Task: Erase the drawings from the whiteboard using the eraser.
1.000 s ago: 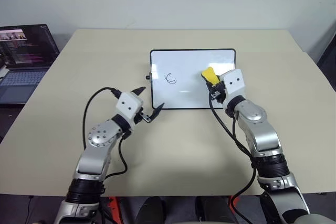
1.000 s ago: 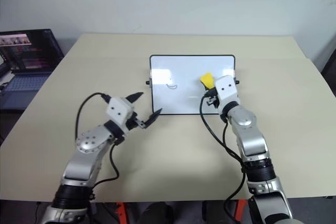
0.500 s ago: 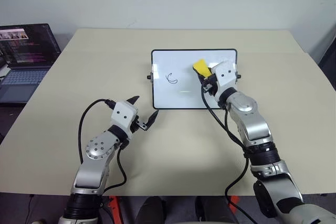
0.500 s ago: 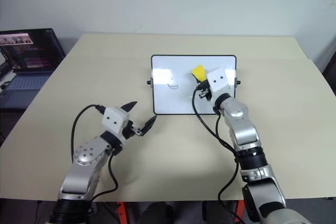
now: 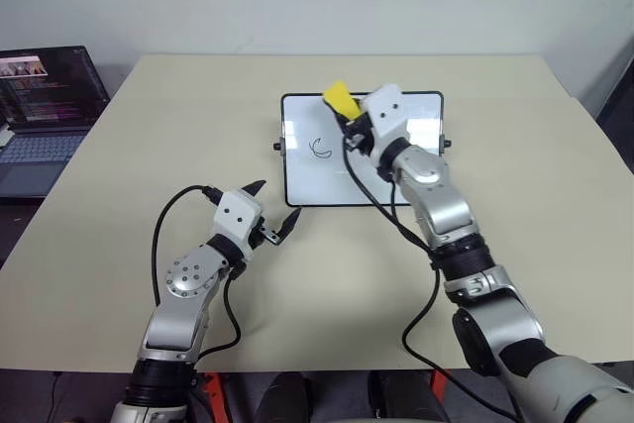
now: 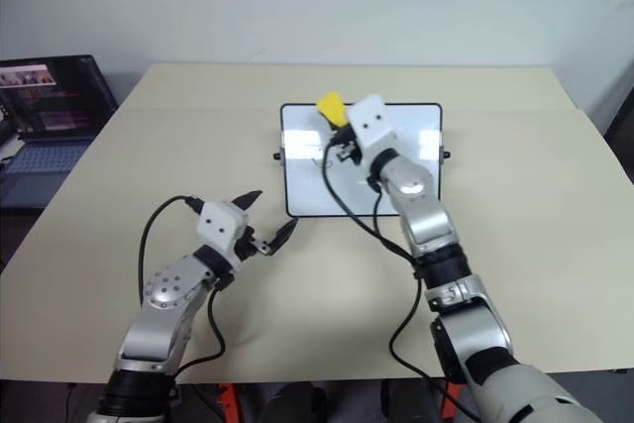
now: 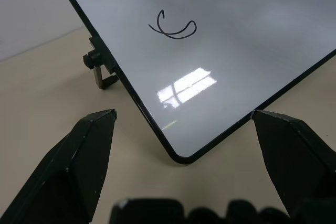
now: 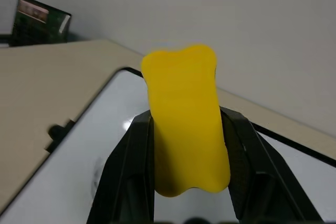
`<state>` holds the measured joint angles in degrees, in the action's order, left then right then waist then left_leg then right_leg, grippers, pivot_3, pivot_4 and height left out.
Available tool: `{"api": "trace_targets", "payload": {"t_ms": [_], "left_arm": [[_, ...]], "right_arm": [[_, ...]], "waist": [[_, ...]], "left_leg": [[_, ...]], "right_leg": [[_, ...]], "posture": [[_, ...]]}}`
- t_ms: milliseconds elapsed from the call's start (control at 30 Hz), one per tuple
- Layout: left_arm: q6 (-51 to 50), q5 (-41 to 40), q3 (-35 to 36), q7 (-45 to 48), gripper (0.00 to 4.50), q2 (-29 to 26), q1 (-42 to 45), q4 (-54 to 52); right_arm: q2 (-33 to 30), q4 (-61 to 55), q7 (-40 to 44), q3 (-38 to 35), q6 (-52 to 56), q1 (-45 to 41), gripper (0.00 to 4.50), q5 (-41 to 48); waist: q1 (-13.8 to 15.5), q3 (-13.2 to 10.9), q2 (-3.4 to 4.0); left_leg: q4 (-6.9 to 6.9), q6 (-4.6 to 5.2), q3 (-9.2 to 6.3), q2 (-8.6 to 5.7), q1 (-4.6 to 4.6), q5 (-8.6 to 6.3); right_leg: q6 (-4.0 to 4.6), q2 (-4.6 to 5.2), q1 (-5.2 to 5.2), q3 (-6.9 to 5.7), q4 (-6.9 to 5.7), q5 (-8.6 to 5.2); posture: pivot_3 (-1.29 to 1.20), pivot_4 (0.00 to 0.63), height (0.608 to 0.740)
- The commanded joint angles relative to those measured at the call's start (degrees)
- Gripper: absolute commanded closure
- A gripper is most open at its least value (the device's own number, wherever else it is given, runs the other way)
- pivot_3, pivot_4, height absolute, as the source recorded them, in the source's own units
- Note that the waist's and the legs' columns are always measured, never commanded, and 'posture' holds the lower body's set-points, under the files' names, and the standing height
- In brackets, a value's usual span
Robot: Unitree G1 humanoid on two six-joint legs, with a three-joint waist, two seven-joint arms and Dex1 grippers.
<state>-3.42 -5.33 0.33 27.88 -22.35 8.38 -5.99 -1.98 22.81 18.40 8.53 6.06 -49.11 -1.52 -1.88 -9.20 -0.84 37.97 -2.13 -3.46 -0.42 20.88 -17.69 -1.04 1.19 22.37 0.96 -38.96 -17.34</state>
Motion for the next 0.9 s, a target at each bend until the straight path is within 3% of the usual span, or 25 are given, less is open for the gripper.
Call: {"api": "trace_targets", "payload": {"t_ms": [33,433,900], "left_arm": [[1.53,0.34,-0.13,-0.08,0.0,0.04,1.03,-0.2],[1.34,0.33,-0.45,-0.35,0.0,0.48,1.08,-0.72],[1.03,0.08,-0.77,-0.21,0.0,0.53,2.17,-0.78]], "right_arm": [[0.87,3.92,-0.29,1.46,-5.38,-1.59,3.11,-1.68],[0.91,23.51,-1.0,0.78,-14.45,-7.87,3.11,-3.73],[0.42,30.37,-2.01,-0.02,-17.67,-10.85,3.11,-4.23]], "waist": [[0.18,0.0,0.0],[0.01,0.0,0.01],[0.01,0.0,0.01]], "left_leg": [[0.0,0.0,0.01,-0.01,0.01,0.0],[0.0,0.0,0.02,-0.02,0.0,0.0],[-0.01,0.0,0.03,-0.01,0.01,0.0]], "right_leg": [[0.0,0.02,0.0,0.01,0.0,0.0],[0.0,0.03,0.02,0.0,-0.01,0.0],[0.0,0.03,0.02,0.01,-0.02,0.0]], "posture": [[0.0,0.15,0.74],[0.0,0.15,0.74],[0.0,0.15,0.74]]}}
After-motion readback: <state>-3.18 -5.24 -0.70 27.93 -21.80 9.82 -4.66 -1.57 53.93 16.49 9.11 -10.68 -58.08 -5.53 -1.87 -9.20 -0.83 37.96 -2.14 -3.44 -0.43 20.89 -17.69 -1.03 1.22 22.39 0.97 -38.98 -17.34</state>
